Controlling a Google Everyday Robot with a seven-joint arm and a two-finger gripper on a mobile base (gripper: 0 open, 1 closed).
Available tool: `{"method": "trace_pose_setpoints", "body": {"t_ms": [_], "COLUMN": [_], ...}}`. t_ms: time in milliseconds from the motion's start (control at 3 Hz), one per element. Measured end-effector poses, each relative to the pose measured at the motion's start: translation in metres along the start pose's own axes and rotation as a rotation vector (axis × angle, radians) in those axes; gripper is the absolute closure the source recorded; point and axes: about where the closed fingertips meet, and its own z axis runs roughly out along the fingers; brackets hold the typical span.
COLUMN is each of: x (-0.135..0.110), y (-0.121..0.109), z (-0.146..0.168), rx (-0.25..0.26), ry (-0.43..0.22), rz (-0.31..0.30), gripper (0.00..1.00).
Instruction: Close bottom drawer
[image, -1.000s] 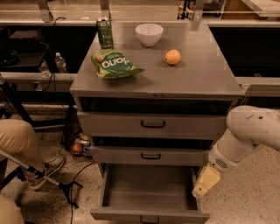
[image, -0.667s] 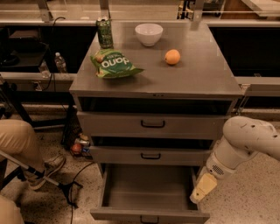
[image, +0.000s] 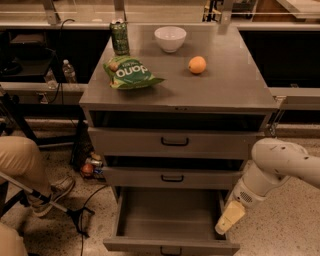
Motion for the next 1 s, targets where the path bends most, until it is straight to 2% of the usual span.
{"method": "trace_pose_setpoints", "body": {"t_ms": [667, 1000], "x": [0.014, 0.017], "y": [-0.027, -0.032], "z": [0.098, 0.128], "rx": [-0.117, -0.160], "ry": [0.066, 0.077], "rz": [0.108, 0.133], "gripper": [0.00, 0.00]}}
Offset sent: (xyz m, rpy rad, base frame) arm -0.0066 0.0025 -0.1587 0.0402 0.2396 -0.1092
